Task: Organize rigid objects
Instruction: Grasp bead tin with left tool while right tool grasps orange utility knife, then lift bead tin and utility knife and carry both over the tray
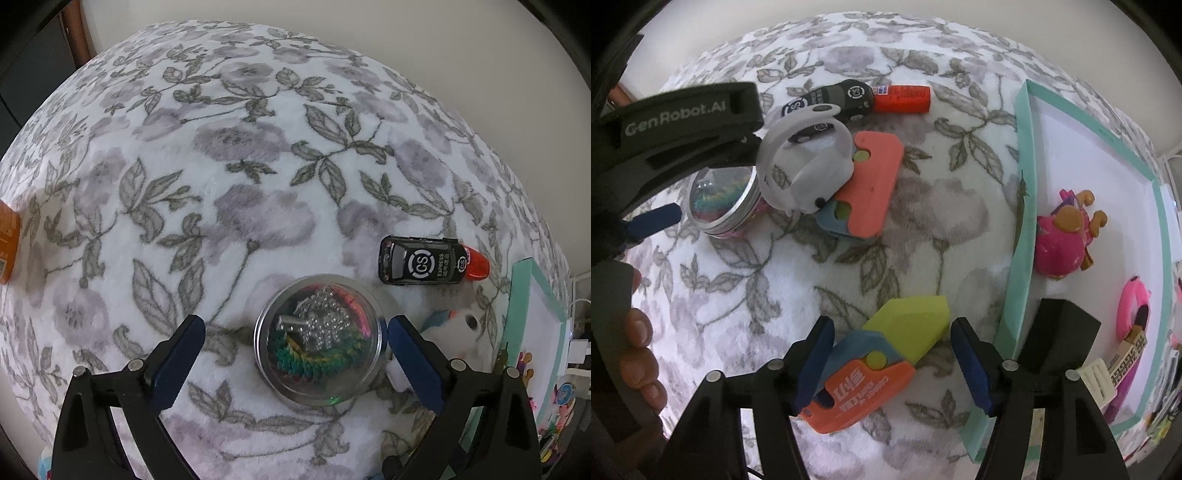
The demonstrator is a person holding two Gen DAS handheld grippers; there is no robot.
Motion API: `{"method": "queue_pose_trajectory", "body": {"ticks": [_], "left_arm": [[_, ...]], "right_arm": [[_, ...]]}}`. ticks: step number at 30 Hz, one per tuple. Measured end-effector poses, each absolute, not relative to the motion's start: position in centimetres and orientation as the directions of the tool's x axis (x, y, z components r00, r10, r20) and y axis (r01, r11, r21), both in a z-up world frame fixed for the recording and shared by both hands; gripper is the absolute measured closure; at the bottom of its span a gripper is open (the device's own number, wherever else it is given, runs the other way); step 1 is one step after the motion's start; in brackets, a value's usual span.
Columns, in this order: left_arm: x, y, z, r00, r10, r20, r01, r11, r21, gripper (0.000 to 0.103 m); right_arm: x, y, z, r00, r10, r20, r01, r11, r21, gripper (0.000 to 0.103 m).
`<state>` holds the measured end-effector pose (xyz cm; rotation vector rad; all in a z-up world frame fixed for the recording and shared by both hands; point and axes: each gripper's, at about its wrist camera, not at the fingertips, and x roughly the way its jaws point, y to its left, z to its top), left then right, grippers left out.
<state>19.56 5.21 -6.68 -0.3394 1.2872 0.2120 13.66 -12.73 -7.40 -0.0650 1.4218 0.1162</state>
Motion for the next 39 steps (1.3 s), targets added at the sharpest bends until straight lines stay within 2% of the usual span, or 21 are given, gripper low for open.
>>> {"method": "queue_pose_trajectory", "body": {"ticks": [2, 5, 7, 8, 19, 22, 33, 37, 39], "left_arm": [[19.1, 5.4, -6.5, 0.264, -0.029, -0.964, -0.338, 0.933, -0.121, 0.014], [18.3, 5.5, -6.6, 0.255, -0.034, -0.966, -0.339, 0.933, -0.122, 0.017], [17.7, 5.8, -6.7, 0.251, -0.050, -0.967, -0.343, 0.929, -0.137, 0.027], [17.5, 5.9, -6.7, 0.249, -0.055, -0.967, -0.349, 0.926, -0.142, 0.030], [16.7, 6.9, -6.8, 0.246, -0.071, -0.967, -0.377, 0.912, -0.163, 0.030], [17.3, 6.8, -7.0, 0.247, -0.064, -0.967, -0.381, 0.911, -0.158, 0.029], [18.2, 7.1, -7.2, 0.264, -0.056, -0.963, -0.405, 0.900, -0.163, 0.025], [18.2, 7.2, -7.3, 0.273, -0.060, -0.960, -0.408, 0.897, -0.172, 0.025], [18.0, 7.3, -7.3, 0.273, -0.054, -0.960, -0.403, 0.900, -0.166, 0.029]], "right_arm": [[13.1, -12.8, -7.2, 0.142, 0.041, -0.989, -0.117, 0.993, 0.024, 0.034], [12.3, -13.1, -7.0, 0.140, 0.042, -0.989, -0.109, 0.994, 0.026, 0.034], [11.7, -13.1, -7.1, 0.138, 0.036, -0.990, -0.105, 0.994, 0.022, 0.034], [11.3, -13.1, -7.1, 0.137, 0.030, -0.990, -0.104, 0.994, 0.016, 0.034], [8.1, -11.3, -8.4, 0.090, -0.007, -0.996, -0.149, 0.989, -0.021, 0.035], [8.0, -10.8, -8.4, 0.097, 0.012, -0.995, -0.160, 0.987, -0.004, 0.053], [8.8, -11.5, -8.2, 0.124, 0.042, -0.991, -0.156, 0.988, 0.023, 0.055], [9.2, -11.3, -8.0, 0.123, 0.045, -0.991, -0.160, 0.987, 0.024, 0.055], [9.2, -11.3, -8.0, 0.122, 0.046, -0.991, -0.161, 0.987, 0.026, 0.055]]}}
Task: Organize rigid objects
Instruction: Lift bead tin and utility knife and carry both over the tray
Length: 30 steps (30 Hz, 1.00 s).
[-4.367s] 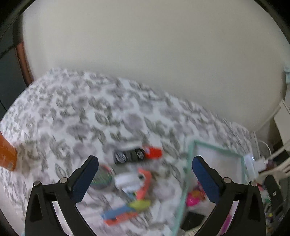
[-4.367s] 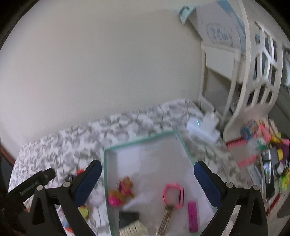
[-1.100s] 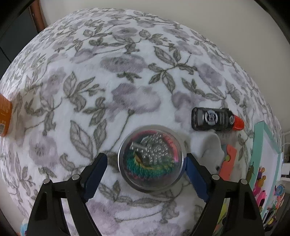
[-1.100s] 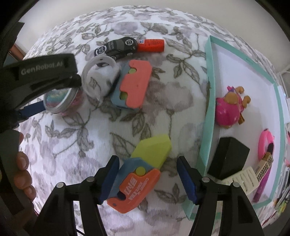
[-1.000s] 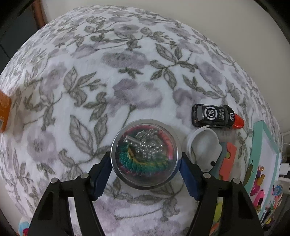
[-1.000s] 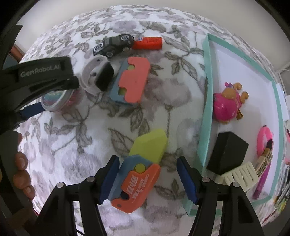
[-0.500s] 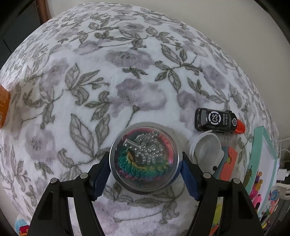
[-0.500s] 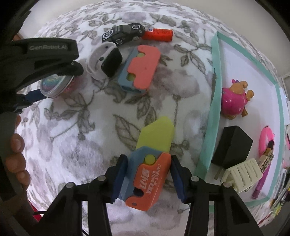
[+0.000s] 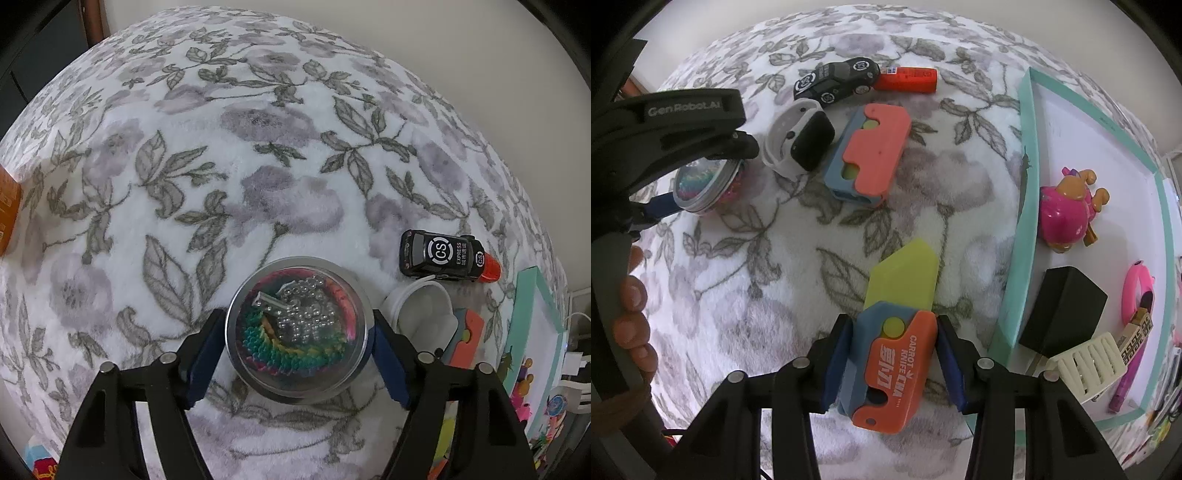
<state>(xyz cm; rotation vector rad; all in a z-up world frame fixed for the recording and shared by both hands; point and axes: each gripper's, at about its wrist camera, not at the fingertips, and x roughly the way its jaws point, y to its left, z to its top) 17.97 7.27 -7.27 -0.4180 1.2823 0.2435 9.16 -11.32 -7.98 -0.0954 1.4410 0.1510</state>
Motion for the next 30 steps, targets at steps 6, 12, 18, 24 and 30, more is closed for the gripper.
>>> {"method": "queue_pose_trajectory", "body": {"ticks": [6, 12, 18, 24, 30], "left_arm": [[17.4, 8.1, -6.5, 0.287, -0.059, -0.956, -0.417, 0.891, -0.180, 0.029], [17.0, 8.3, -3.1, 0.374, -0.050, -0.926, -0.402, 0.891, -0.210, 0.029], [16.5, 7.0, 3.1, 0.523, -0.079, -0.849, -0.315, 0.907, -0.278, 0.029], [16.1, 3.4, 7.0, 0.604, -0.153, -0.782, -0.183, 0.928, -0.324, 0.029], [16.8, -1.9, 7.9, 0.619, -0.202, -0.759, -0.053, 0.953, -0.297, 0.029]], "right_arm": [[11.4, -12.1, -7.9, 0.126, 0.072, -0.989, -0.146, 0.988, 0.053, 0.055], [12.0, -13.4, -5.2, 0.200, 0.104, -0.974, -0.105, 0.991, 0.084, 0.056], [12.7, -15.6, -0.7, 0.323, 0.097, -0.941, -0.053, 0.995, 0.085, 0.056], [12.8, -18.5, 2.3, 0.418, 0.040, -0.908, 0.018, 0.998, 0.052, 0.055], [13.5, -21.5, 3.2, 0.461, -0.020, -0.887, 0.092, 0.995, 0.026, 0.055]]}}
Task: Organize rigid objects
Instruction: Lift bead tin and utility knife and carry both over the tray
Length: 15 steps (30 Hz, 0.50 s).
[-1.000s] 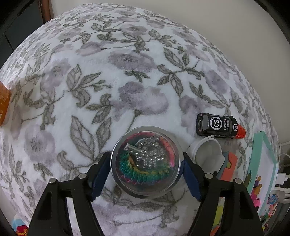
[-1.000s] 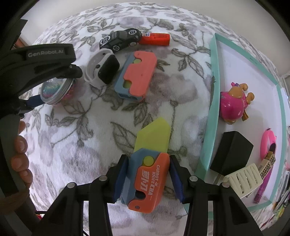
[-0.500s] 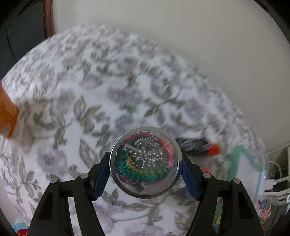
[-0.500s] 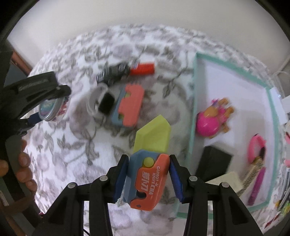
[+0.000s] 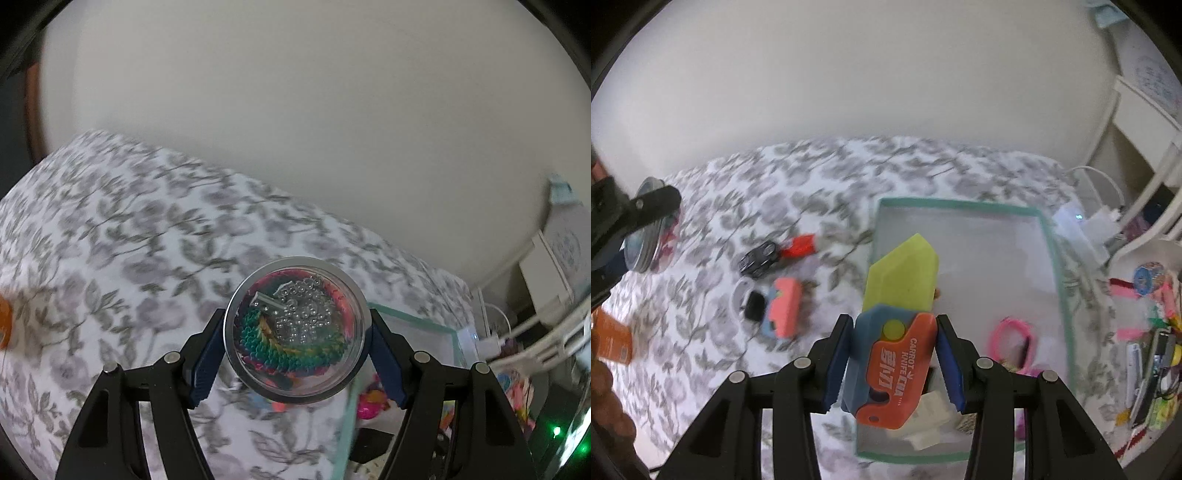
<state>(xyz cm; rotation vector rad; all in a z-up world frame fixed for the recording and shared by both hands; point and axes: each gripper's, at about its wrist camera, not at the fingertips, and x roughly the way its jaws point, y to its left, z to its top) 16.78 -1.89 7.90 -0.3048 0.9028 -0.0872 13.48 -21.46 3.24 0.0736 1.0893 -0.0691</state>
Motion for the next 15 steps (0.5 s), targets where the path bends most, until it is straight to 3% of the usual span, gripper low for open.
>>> {"method": "queue_pose_trajectory", "body": {"ticks": [15], "left_arm": [[18.6, -13.7, 5.4, 0.576, -0.368, -0.730, 0.206, 0.929, -0.306, 0.029]], "right_arm": [[15.9, -30.0, 2.0, 0.486, -0.141, -0.863, 0.278, 0.960, 0.000, 0.055]]}}
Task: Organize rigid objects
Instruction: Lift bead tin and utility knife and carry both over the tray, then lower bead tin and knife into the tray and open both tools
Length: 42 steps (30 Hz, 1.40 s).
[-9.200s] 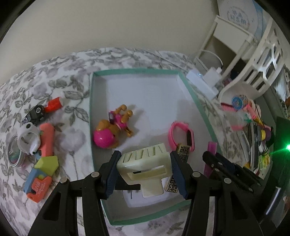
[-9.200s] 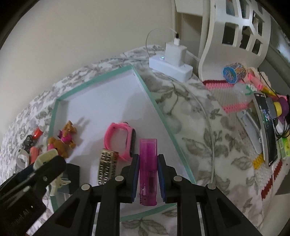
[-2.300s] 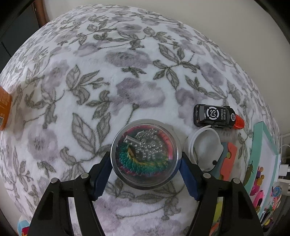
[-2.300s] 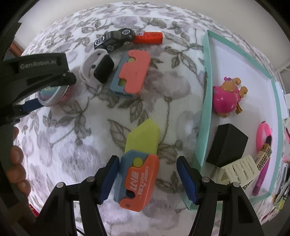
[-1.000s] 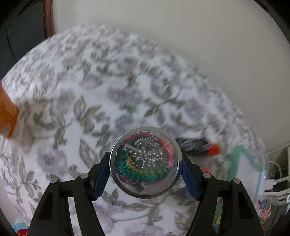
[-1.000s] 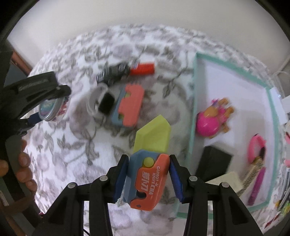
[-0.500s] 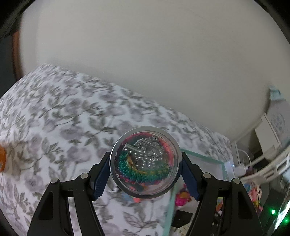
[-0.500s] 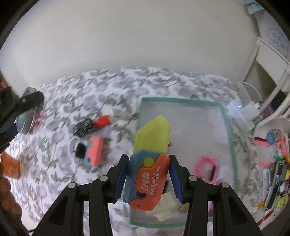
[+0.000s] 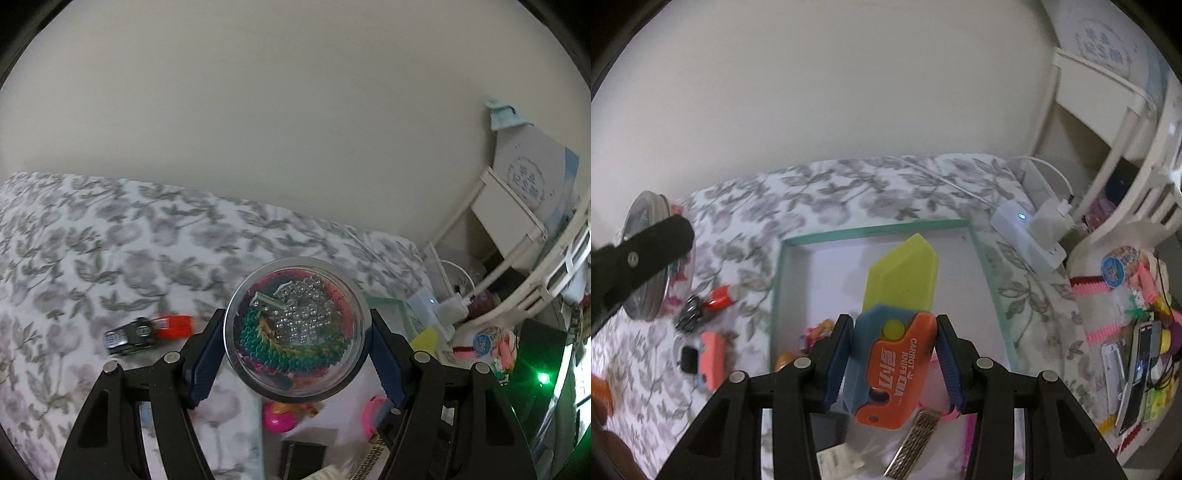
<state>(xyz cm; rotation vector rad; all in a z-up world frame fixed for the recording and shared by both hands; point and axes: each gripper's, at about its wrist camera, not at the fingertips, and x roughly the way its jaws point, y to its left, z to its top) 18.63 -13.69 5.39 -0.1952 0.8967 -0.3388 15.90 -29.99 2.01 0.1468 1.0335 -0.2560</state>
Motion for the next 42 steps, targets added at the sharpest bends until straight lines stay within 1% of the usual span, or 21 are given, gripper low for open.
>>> {"method": "queue_pose_trajectory", "body": {"ticks": [3, 11, 16, 21, 35, 42], "left_arm": [[19.0, -15.5, 4.3, 0.563, -0.389, -0.730, 0.238, 0.921, -0.307, 0.029], [20.3, -18.0, -0.6, 0.485, -0.406, -0.775, 0.272, 0.912, -0.308, 0.029], [20.9, -18.0, -3.0, 0.430, -0.429, -0.794, 0.255, 0.902, -0.349, 0.029], [21.1, -17.6, -4.2, 0.397, -0.428, -0.812, 0.235, 0.902, -0.361, 0.029], [21.3, -17.5, -4.6, 0.337, -0.411, -0.847, 0.224, 0.909, -0.353, 0.028], [21.2, -17.1, -2.5, 0.361, -0.423, -0.831, 0.230, 0.904, -0.360, 0.028]], "right_arm": [[16.1, -31.1, 1.3, 0.484, -0.148, -0.862, 0.303, 0.953, 0.007, 0.055], [17.5, -33.1, -2.2, 0.450, -0.140, -0.882, 0.338, 0.941, 0.023, 0.055], [17.8, -33.6, -4.5, 0.413, -0.134, -0.901, 0.345, 0.938, 0.019, 0.055], [17.7, -33.6, -5.5, 0.387, -0.127, -0.913, 0.339, 0.941, 0.013, 0.055], [17.8, -32.9, -6.3, 0.358, -0.149, -0.922, 0.311, 0.950, -0.033, 0.055], [17.7, -32.9, -5.9, 0.360, -0.147, -0.921, 0.309, 0.951, -0.031, 0.054]]}}
